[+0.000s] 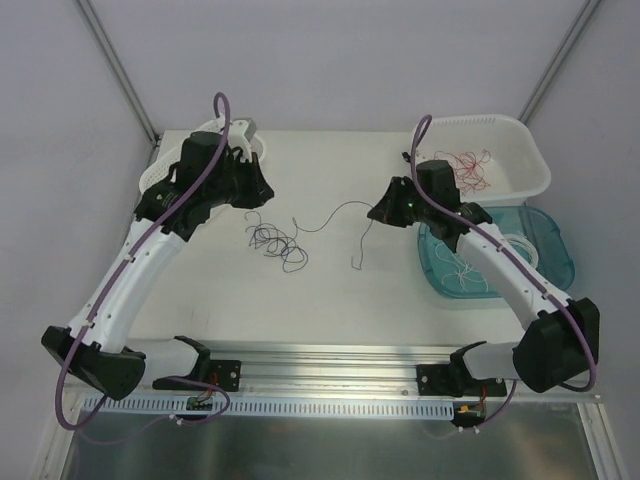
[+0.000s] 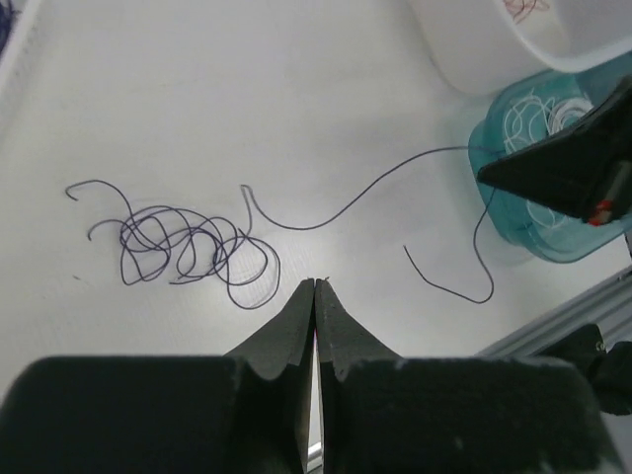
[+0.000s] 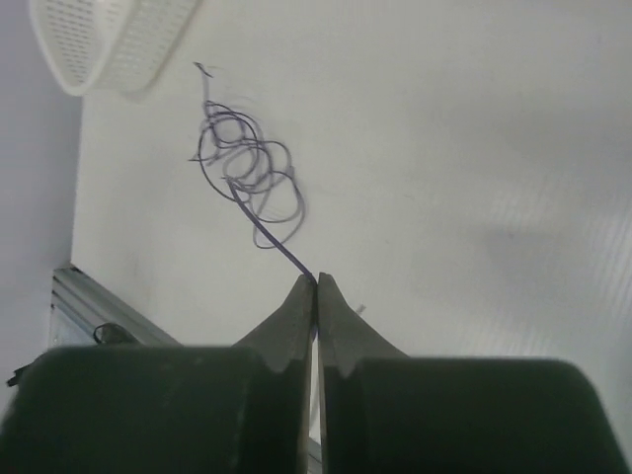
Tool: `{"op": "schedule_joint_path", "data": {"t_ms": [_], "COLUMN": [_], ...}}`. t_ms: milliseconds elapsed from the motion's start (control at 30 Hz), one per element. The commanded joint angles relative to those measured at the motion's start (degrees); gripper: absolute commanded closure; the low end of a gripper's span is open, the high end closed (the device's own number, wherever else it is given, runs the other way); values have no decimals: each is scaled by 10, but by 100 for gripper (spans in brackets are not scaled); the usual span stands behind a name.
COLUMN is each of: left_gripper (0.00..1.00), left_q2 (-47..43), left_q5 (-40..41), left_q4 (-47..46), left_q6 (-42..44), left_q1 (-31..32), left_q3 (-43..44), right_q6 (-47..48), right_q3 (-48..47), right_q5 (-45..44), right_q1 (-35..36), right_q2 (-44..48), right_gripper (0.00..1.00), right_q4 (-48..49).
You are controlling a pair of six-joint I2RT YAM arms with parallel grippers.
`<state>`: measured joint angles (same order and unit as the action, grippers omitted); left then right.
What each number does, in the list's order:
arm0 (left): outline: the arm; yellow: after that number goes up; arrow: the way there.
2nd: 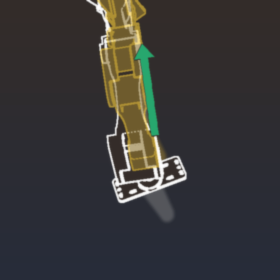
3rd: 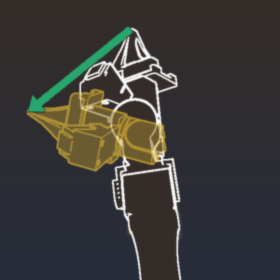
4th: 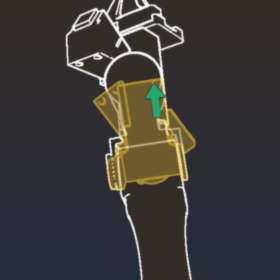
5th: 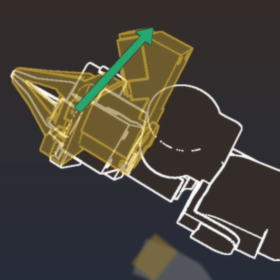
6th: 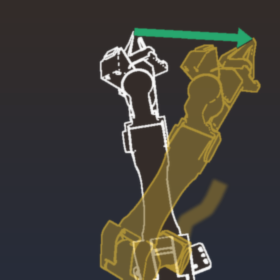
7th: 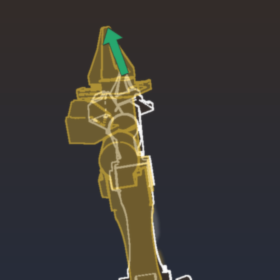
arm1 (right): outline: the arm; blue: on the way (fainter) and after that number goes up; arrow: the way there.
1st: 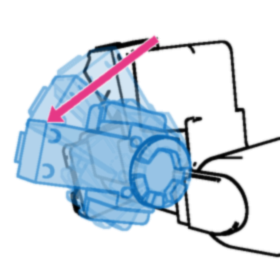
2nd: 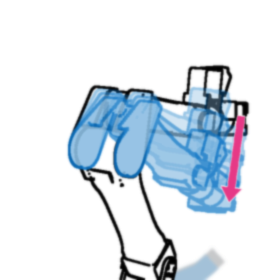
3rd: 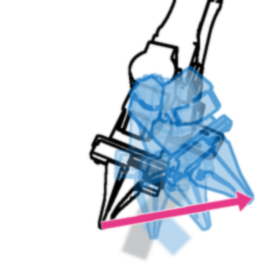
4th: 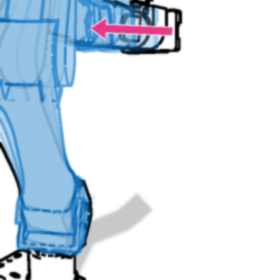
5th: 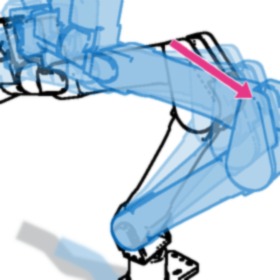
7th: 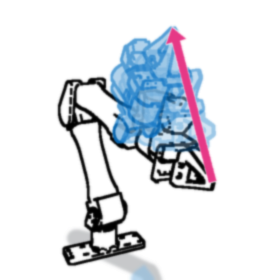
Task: Untangle the cables
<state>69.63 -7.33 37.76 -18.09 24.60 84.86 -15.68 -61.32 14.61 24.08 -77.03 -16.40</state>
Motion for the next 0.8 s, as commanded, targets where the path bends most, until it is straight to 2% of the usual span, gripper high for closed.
{"op": "schedule_joint_path", "data": {"t_ms": [0, 33, 133, 167, 267, 400, 600, 767], "left_gripper": [99, 88, 69, 54, 37, 27, 27, 24], "left_q2": [22, 24, 34, 38, 60, 120, 206, 211], "left_q5": [-42, -32, -22, -21, -27, -24, -12, -20], "left_q4": [-41, -46, -74, -85, -124, -157, -169, -205], "left_q6": [7, 17, 24, 23, 10, 6, -33, -8], "left_q1": [10, 10, 10, 10, 10, 12, 14, 42], "left_q3": [-29, -38, -86, -111, -151, -167, -152, -166], "right_q6": [34, 31, 36, 46, 66, 79, 84, 92], "right_q3": [-64, -69, -89, -98, -132, -157, -165, -165], "right_q5": [38, 52, 70, 76, 76, 84, 86, 74], "right_q1": [11, 12, 15, 16, 16, 14, 15, 15], "right_q2": [36, 39, 58, 63, 76, 94, 115, 126], "right_gripper": [99, 99, 99, 99, 99, 99, 99, 99], "right_q4": [-28, -30, -31, -35, -54, -56, -57, -71]}}
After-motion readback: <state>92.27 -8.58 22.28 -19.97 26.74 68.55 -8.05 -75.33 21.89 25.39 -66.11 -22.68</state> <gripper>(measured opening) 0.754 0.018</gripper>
